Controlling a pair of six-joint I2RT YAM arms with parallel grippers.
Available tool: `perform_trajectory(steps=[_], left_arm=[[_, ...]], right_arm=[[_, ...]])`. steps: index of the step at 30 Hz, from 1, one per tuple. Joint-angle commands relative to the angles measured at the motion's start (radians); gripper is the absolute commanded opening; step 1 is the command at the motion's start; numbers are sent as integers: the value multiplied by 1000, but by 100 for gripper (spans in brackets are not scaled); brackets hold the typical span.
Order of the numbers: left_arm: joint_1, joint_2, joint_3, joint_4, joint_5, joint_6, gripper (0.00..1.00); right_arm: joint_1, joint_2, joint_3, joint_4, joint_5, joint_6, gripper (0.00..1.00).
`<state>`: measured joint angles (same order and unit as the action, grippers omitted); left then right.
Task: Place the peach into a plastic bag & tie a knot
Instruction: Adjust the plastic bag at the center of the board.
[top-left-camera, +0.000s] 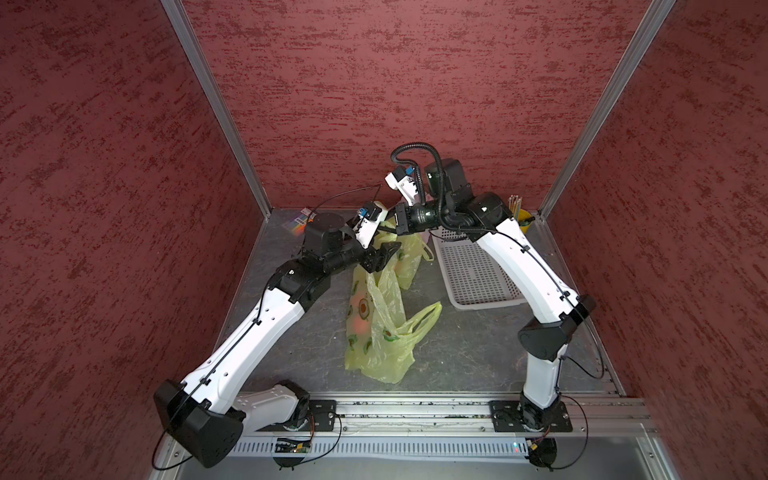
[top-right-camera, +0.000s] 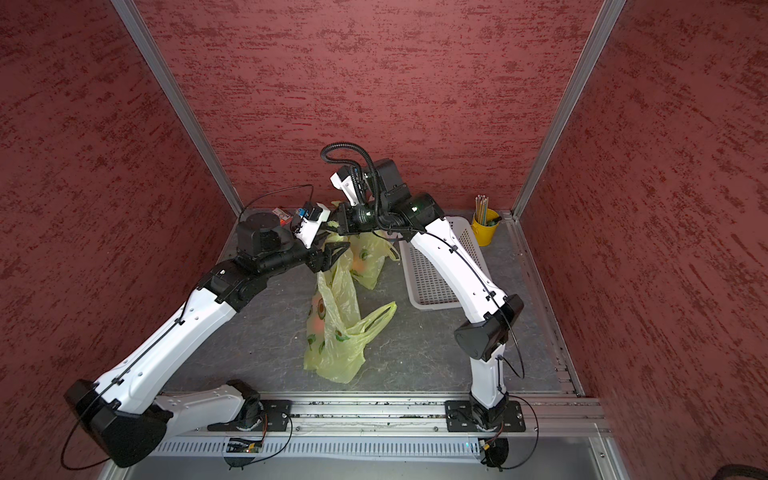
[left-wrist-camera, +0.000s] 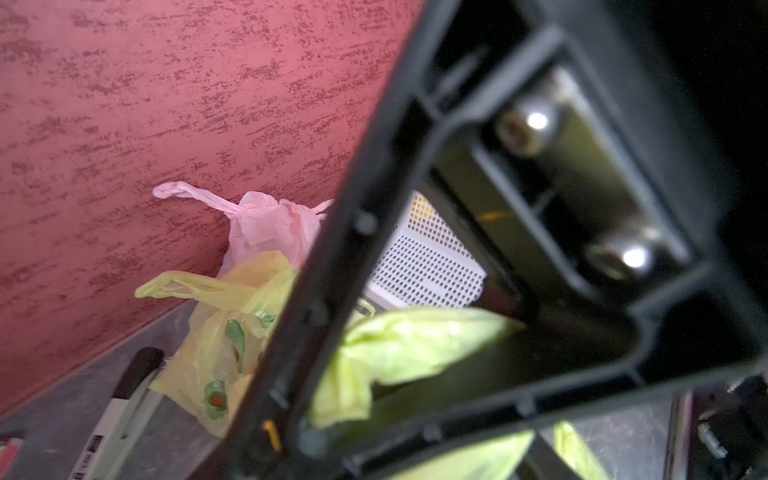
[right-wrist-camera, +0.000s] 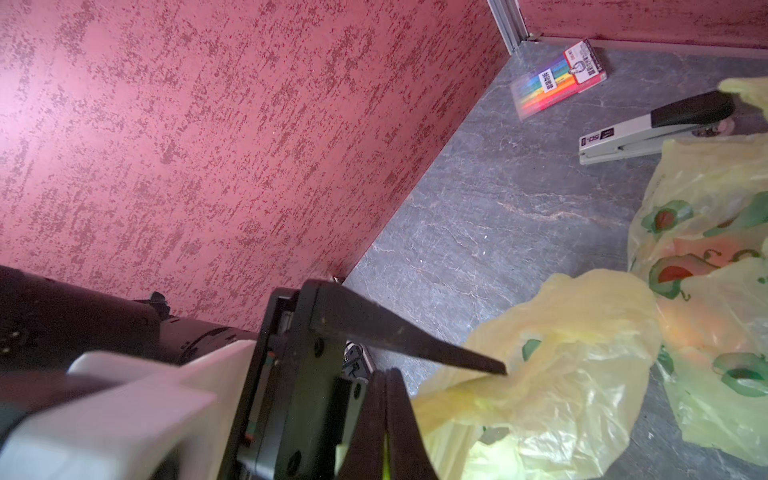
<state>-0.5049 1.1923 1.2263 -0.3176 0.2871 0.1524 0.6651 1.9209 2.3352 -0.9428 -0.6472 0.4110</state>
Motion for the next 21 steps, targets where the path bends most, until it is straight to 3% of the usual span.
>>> perform_trajectory(steps=[1, 3, 5, 6, 8, 10, 13, 16, 21], left_arm=[[3, 17, -24, 122, -28, -36, 45], [5, 30, -21, 132, -18, -54, 30], [3, 42, -15, 129, -27, -64, 7], [5, 46, -13, 128, -39, -73, 0], [8, 47, -15, 124, -62, -81, 0], [15, 42, -22, 113, -93, -94, 0], [34, 23, -42, 95, -146, -125, 0], [63, -8, -71, 91, -183, -161, 0], [100, -48, -97, 70, -231, -192, 0]], right_arm=[[4, 0, 32, -14, -14, 1, 0], [3, -2, 31, -16, -7, 5, 0], [4, -9, 32, -16, 9, 8, 0], [2, -14, 32, -19, 31, 10, 1], [-2, -30, 31, -29, 104, 19, 23], [-10, -64, 16, -45, 234, 30, 51], [-27, -190, -140, 19, 410, 59, 71], [-61, -377, -418, 162, 464, 116, 81], [-73, -617, -786, 259, 459, 206, 84]])
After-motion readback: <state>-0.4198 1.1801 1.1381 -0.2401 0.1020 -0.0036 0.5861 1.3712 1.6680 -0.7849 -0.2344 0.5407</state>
